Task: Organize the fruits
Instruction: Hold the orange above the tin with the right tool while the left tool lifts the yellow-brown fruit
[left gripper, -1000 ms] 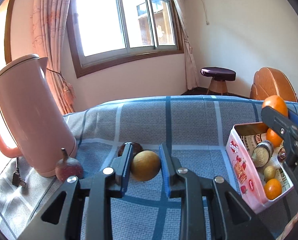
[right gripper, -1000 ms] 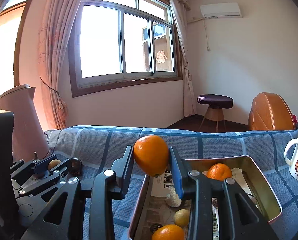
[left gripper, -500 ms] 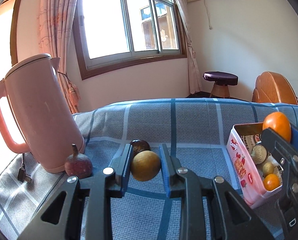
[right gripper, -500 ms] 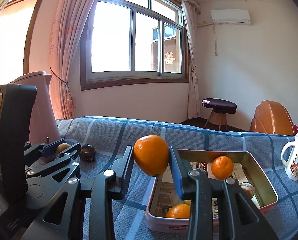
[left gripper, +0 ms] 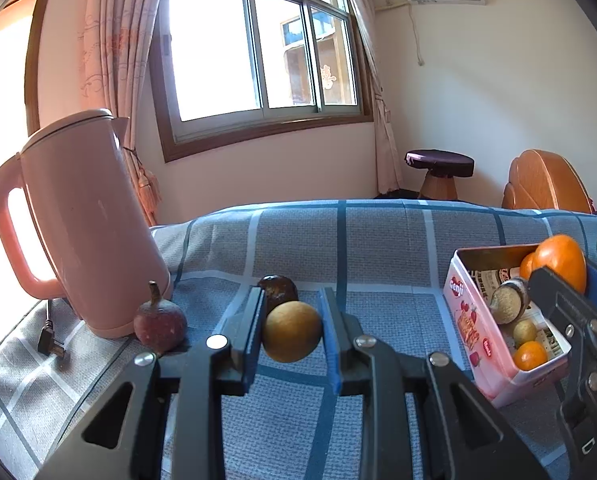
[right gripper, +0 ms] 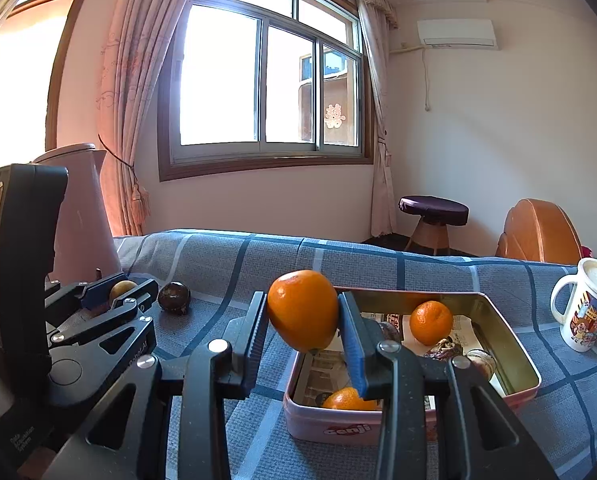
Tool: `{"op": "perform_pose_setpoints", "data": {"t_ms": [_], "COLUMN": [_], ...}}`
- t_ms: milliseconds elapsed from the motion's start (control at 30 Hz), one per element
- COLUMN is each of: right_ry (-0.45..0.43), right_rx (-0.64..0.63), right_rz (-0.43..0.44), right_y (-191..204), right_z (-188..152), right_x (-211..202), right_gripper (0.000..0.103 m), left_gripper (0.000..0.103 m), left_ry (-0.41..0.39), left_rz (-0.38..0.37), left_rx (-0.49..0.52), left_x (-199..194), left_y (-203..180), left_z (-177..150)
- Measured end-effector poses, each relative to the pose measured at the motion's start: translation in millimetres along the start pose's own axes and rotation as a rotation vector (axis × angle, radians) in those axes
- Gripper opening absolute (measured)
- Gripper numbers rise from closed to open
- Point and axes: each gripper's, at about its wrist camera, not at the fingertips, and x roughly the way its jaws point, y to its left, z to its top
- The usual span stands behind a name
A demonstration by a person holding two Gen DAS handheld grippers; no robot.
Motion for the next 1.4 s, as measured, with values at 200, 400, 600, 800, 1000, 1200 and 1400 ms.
{"op": "perform_pose_setpoints", "data": {"t_ms": [200, 400, 600, 800, 1000, 1200, 1400], "right_ry": [0.004, 0.009, 0.018, 0.018, 0.017, 0.009, 0.006], "right_rx": [0.001, 0.008, 0.022, 0.006, -0.011, -0.036, -0.039], "right_rz": [-0.003, -0.012, -0.017, -0.025, -0.03, -0.04, -0.061], "right_y": [-3.4, -10.4, -17.3, -22.5, -27.3, -33.3, -43.5], "right_z": [-1.9, -3.6, -4.7, -5.7, -6.3, -6.8, -5.6], "right_x": [-5.3, -9.3, -10.0, -11.8, -13.7, -15.8, -15.9], "right_gripper": [0.038, 0.038, 0.038, 0.038, 0.038, 0.037, 0.038], "left_gripper": [0.029, 0.029, 0.029, 0.029, 0.029, 0.029, 0.029], "left_ry": [-0.011, -0.015, -0.014, -0.018, -0.021, -0.015, 0.01], "left_rz": [-0.013, -0.027, -0.028, -0.04, -0.049, -0.052, -0.074], "left_rx": [0.008, 0.012, 0.011, 0.004, 0.004, -0.027, -0.029], "left_x": [-6.5, -8.9, -9.7, -11.3, -12.7, -13.8, -13.3], "left_y": [-4.3, -7.9, -8.7, -9.0, -11.1, -9.3, -19.0], "left_z": [-1.6, -1.5, -1.6, -1.5, -1.3, -2.1, -2.6]}}
